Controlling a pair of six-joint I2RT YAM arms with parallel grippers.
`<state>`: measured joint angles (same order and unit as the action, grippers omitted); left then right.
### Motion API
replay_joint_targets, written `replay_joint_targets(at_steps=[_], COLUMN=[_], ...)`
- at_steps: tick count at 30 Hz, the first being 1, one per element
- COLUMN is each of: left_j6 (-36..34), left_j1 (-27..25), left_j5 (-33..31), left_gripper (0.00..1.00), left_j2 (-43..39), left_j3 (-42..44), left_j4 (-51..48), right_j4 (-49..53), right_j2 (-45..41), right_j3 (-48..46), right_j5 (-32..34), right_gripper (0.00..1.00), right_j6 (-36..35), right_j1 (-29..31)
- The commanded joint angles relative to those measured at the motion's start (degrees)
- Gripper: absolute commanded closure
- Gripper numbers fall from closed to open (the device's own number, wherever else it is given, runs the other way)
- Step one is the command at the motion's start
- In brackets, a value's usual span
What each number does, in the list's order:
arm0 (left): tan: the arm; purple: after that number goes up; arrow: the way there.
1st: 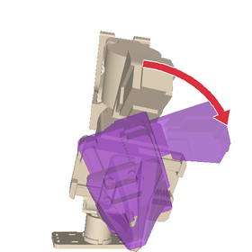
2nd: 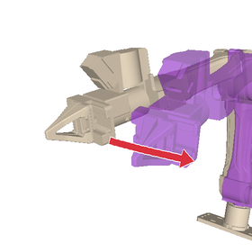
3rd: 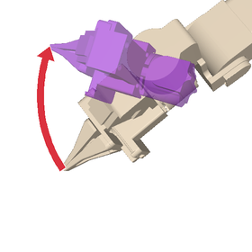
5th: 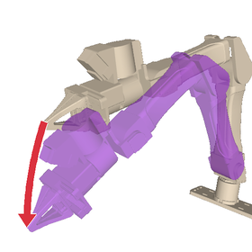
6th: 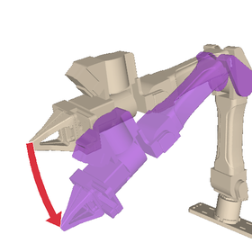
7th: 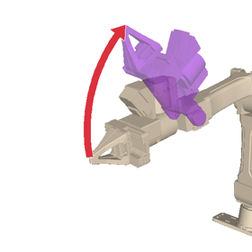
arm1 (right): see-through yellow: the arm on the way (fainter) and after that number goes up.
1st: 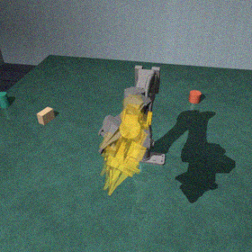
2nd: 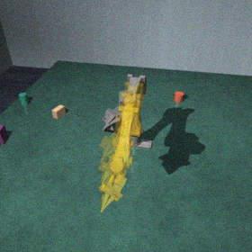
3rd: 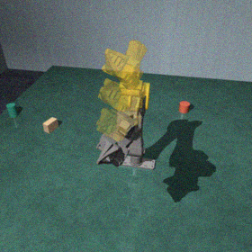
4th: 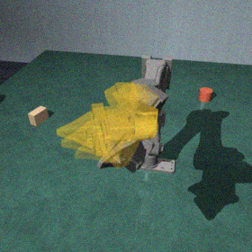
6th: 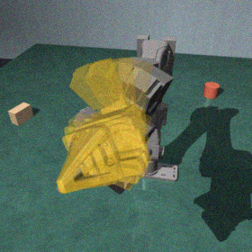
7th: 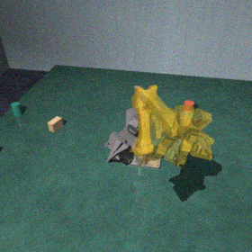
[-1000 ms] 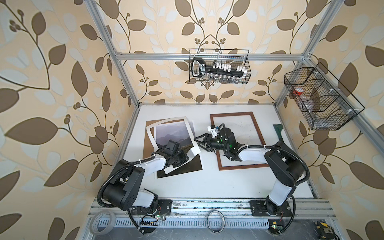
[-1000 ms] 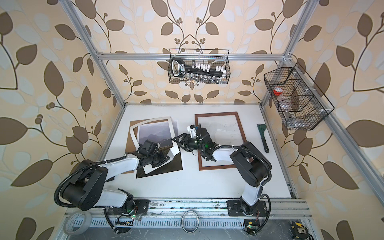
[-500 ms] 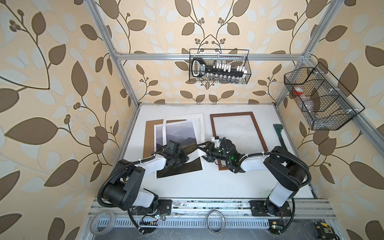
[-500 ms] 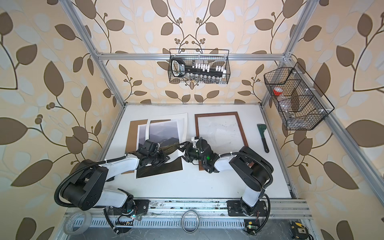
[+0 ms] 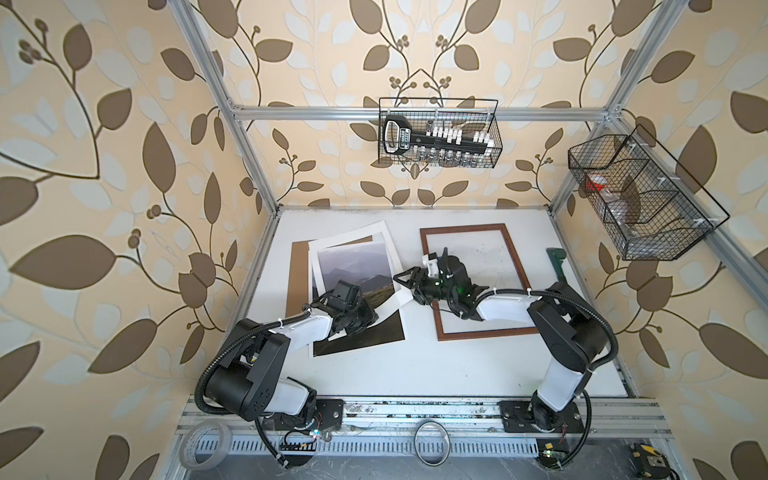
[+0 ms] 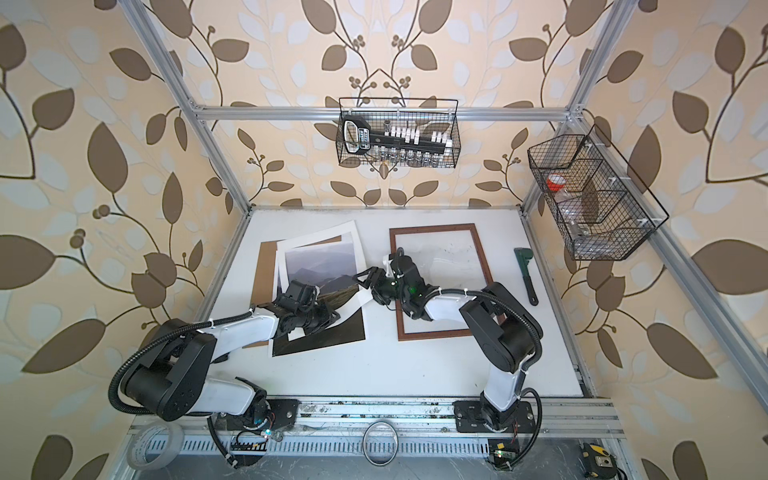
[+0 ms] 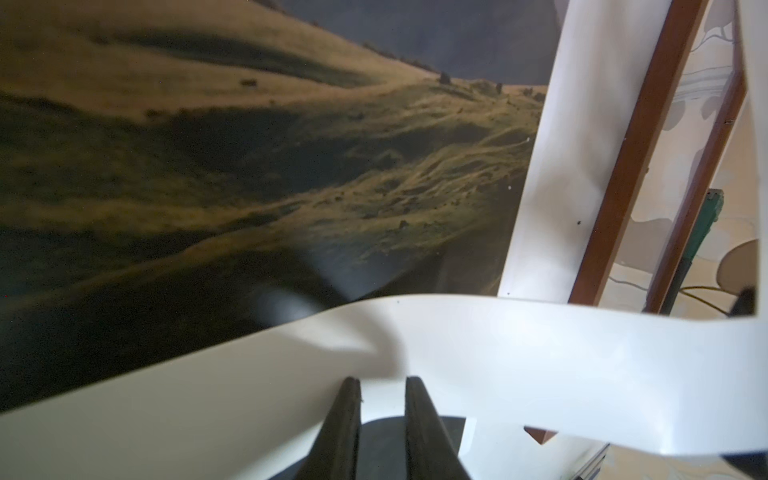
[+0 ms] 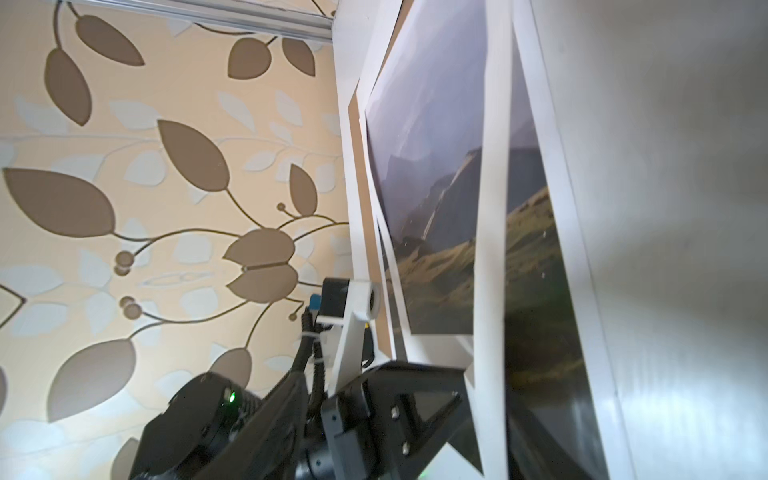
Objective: Put the photo into the frame
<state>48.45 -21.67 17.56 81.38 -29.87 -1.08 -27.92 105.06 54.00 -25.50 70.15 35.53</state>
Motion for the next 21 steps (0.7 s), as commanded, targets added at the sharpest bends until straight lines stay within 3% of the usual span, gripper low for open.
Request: replay_joint_targets(at_steps=[1, 12, 17, 21], left_j6=[-1.00, -1.16, -1.06, -1.38], left_j1=[0.40, 0.40, 0.40, 0.36], left_j5=[-5.70, -5.72, -5.78, -5.43], left_gripper=[0.77, 0.77, 0.77, 0.77], left_j2=[3.95, 4.54, 4.69, 5.56], left_j3=[4.29, 4.03, 4.12, 3.50], left_j4=[-13.58, -13.85, -13.50, -13.62], right_j4=[11.83, 25.57, 25.89, 29.73], right_j2=[5.80, 16.44, 18.38, 21.35], right_j3=[6.83, 23.77, 26.64, 30.90], right_j5=[-9.28, -15.62, -18.94, -18.25], right_gripper=[0.35, 0.45, 0.46, 0.59], right_j6=[-13.83, -32.02, -34.03, -36.57], right_j1=[-1.21, -2.78, -4.80, -4.85])
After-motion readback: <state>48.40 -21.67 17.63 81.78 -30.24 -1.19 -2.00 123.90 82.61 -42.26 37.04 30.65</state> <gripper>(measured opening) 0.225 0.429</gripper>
